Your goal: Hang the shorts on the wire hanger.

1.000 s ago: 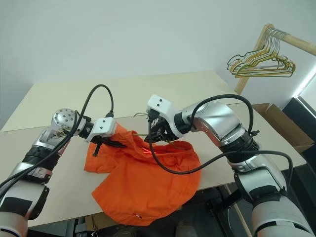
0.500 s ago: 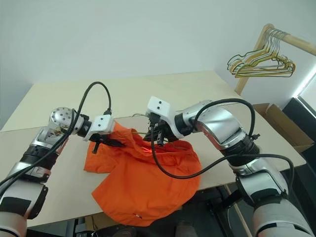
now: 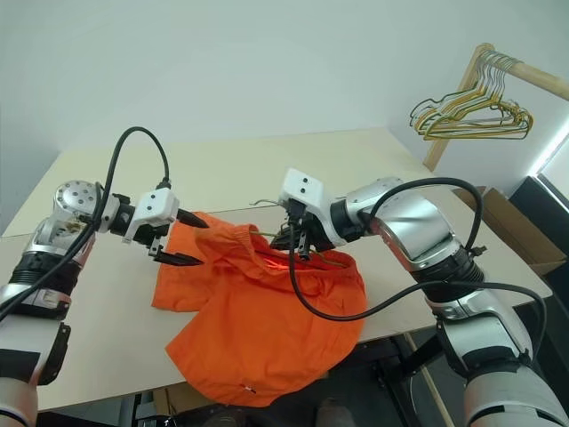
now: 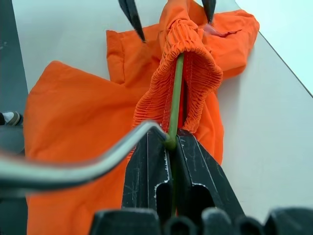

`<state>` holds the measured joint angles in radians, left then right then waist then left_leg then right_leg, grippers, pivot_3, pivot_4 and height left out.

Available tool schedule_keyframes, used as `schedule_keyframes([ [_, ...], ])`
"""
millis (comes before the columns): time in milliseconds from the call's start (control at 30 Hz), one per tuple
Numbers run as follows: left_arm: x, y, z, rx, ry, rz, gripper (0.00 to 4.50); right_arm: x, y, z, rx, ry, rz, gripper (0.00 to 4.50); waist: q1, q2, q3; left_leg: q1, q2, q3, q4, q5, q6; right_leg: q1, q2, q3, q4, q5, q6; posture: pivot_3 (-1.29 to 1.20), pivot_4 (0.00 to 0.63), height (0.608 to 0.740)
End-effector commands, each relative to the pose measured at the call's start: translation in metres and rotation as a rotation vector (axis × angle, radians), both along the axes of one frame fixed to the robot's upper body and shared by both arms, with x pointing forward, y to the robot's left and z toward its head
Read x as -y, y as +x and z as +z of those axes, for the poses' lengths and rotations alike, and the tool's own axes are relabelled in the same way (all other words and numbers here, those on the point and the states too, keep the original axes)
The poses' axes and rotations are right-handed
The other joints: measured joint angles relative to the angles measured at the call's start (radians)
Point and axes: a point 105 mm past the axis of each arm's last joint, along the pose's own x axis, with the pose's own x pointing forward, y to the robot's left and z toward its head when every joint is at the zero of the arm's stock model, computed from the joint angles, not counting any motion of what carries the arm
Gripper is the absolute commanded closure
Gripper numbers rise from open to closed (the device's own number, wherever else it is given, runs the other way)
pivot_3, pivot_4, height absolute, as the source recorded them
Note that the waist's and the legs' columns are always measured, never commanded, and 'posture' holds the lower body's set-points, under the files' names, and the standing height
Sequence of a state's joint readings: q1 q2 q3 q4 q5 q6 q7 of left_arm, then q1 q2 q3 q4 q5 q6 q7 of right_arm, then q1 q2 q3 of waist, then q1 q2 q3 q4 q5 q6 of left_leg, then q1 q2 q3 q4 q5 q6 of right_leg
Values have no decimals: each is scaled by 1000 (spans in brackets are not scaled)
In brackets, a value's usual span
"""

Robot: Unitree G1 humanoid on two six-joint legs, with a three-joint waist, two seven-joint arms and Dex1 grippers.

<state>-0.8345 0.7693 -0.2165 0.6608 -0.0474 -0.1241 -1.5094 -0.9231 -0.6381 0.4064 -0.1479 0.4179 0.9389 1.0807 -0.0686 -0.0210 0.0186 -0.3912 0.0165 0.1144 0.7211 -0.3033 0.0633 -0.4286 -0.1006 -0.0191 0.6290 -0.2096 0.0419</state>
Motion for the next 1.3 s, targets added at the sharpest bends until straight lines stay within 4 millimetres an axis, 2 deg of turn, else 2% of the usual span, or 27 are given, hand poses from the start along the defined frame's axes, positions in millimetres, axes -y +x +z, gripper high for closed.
schedule_keyframes([
  [33, 2, 12, 6, 98, -10, 9, 77, 1, -3, 18, 64, 45, 27, 4500, 1, 0, 0, 0, 0, 0, 0, 0, 0, 0, 0, 0, 0, 0, 0, -53, 0, 740],
  [67, 3, 13, 4, 101, -13, 15, 77, 1, -3, 18, 64, 45, 28, 4500, 3, 0, 0, 0, 0, 0, 0, 0, 0, 0, 0, 0, 0, 0, 0, -54, 0, 740],
  [167, 7, 16, 0, 123, -14, -1, 692, 2, -4, 18, 62, 42, 32, 4500, 2, 0, 0, 0, 0, 0, 0, 0, 0, 0, 0, 0, 0, 0, 0, -56, 0, 740],
  [533, 8, 18, 2, 149, -29, -8, 4372, 7, -5, 17, 56, 26, 35, 4500, 0, 0, 0, 0, 0, 0, 0, 0, 0, 0, 0, -1, 0, 0, 0, -53, 0, 740],
  [700, 6, 21, 7, 186, -11, -4, 4447, 10, -5, 16, 57, 16, 34, 4500, 1, 0, 0, 0, 0, 0, 0, 0, 0, 0, -1, -1, 0, 0, 0, -49, 0, 740],
  [1000, -9, 35, 35, 258, -84, 127, 4447, 27, -3, 1, 71, -52, 3, 4500, 3, 0, 0, 0, 0, 0, 0, 0, 0, 0, -1, -1, 0, 0, 0, -34, 0, 740],
  [1300, -22, 28, 30, 238, -65, 142, 4447, 41, -2, -8, 49, -88, -41, 4500, 3, 0, 0, 0, 0, 0, 0, 0, 0, 0, -1, -1, 0, 0, 0, -34, 0, 740],
])
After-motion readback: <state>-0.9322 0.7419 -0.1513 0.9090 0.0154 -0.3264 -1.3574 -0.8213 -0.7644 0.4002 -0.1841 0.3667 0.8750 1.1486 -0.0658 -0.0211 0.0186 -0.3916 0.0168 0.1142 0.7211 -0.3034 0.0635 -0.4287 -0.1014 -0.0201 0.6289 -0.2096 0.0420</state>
